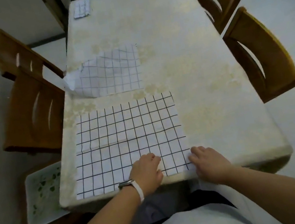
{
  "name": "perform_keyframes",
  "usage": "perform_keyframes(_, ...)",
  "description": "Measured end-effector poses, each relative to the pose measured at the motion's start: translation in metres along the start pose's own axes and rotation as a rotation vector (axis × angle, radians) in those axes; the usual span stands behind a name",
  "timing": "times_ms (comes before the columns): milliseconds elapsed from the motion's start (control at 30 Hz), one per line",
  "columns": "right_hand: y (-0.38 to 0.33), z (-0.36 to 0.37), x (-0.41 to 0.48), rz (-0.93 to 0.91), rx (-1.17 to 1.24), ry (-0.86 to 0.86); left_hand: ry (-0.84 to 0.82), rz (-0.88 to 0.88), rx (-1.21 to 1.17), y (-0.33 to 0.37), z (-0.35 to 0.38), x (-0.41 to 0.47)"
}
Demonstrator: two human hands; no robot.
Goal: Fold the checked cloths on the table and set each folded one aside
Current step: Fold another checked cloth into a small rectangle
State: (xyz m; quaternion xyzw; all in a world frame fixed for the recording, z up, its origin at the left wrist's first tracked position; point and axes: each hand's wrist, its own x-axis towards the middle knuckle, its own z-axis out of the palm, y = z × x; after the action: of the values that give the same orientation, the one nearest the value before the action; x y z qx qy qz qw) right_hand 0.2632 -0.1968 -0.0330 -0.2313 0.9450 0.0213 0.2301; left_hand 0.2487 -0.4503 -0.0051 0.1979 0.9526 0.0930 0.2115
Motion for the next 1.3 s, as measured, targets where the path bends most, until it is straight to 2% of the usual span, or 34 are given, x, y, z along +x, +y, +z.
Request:
perform_keyframes(167,0.022,-0.006,0.006,-0.162,0.068,-0.062,-0.086,0.098,0.095,0.033,0.004,0.036)
perform_keyframes(267,0.031,-0.015,0.016,-0.243,0.104,-0.086,-0.133,0.071,0.163,0.046,0.006,0.049)
perform_keyframes(500,0.047,-0.038,0.042,-0.183,0.325,-0.080,-0.154,-0.035,0.083,0.045,-0.019,0.077)
perform_keyframes(633,0.055,-0.049,0.059,-0.081,0.438,-0.048,-0.145,-0.051,0.100,0.035,-0.049,0.107)
perform_keyframes(733,0.057,-0.051,0.066,0.029,0.542,-0.054,-0.171,0.012,0.184,0.028,-0.065,0.138)
perform_keyframes(1033,0.039,-0.048,0.079,0.450,0.900,-0.051,-0.185,0.358,0.502,0.034,-0.097,0.237)
perform_keyframes(1200,0.023,-0.047,0.087,0.651,0.929,-0.019,-0.271,0.627,0.687,0.043,-0.101,0.263)
perform_keyframes(1300,0.012,-0.047,0.092,0.747,0.906,0.010,-0.305,0.656,0.721,0.041,-0.102,0.272)
